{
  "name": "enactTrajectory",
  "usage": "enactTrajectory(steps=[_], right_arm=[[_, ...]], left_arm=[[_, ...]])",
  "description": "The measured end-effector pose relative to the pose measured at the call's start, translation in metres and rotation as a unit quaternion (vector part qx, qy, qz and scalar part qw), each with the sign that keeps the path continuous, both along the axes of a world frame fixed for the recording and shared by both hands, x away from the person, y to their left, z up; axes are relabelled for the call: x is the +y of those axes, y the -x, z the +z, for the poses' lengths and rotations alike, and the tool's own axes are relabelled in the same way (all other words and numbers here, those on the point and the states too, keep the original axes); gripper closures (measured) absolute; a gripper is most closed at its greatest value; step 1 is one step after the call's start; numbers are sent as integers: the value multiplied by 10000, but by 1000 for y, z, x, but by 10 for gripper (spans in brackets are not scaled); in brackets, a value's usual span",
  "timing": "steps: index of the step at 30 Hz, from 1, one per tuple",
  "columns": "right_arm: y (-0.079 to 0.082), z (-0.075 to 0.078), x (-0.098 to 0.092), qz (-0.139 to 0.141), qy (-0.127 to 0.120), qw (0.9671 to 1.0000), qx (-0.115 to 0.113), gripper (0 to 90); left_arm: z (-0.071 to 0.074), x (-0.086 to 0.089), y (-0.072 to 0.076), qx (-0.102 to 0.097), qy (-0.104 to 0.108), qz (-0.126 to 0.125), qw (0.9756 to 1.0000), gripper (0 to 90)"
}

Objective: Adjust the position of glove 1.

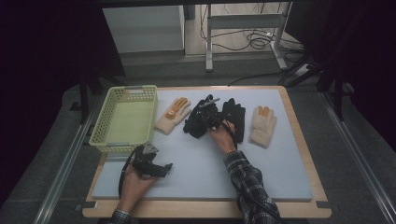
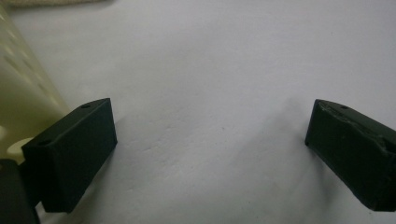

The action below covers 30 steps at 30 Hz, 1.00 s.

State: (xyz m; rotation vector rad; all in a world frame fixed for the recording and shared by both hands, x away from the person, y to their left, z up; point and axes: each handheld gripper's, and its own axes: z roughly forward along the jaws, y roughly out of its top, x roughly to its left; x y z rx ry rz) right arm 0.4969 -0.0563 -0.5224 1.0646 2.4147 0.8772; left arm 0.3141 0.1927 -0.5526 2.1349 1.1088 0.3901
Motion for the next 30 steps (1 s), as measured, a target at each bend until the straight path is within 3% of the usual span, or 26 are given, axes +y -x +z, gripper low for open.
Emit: enactTrajectory(steps=[2,5,11,12,13,17,19,20,21,25,26,27,30], right_arm=[[3,4,-3,63,20,9999,-81,823],[9,16,-10,139,-246,9995,-106,823],[28,38,-17,410,-463,9979,-202,823],[40,47,-19,534,-510,9970,-249,823],[40,47,-19,534,-510,9970,-249,823],[65,63,-23,724,-821,9938,-212,823],[77,68,-24,807,-860,9928,-218,823],[77,68,-24,807,-860,9928,-218,823],[90,71,-25,873,-925,9917,-200,823],[110,69,-29,954,-1021,9901,-154,822],[123,64,-33,977,-1033,9898,-130,822],[123,64,-33,977,-1033,9898,-130,822],[142,51,-42,923,-1105,9896,-55,822]], left_arm=[[0,0,0,1,-1,0,10000,20],[0,0,0,2,-5,-2,10000,20],[0,0,0,-1,-4,1,10000,20],[0,0,0,-2,5,3,10000,20],[0,0,0,-3,9,4,10000,20],[0,0,0,-4,7,6,10000,20],[0,0,0,-12,-3,0,10000,20],[0,0,0,-12,-6,-2,10000,20],[0,0,0,-7,-9,-3,10000,20],[0,0,0,-16,16,18,10000,20],[0,0,0,-14,12,14,10000,20],[0,0,0,-12,15,15,10000,20],[0,0,0,-14,19,21,10000,20]])
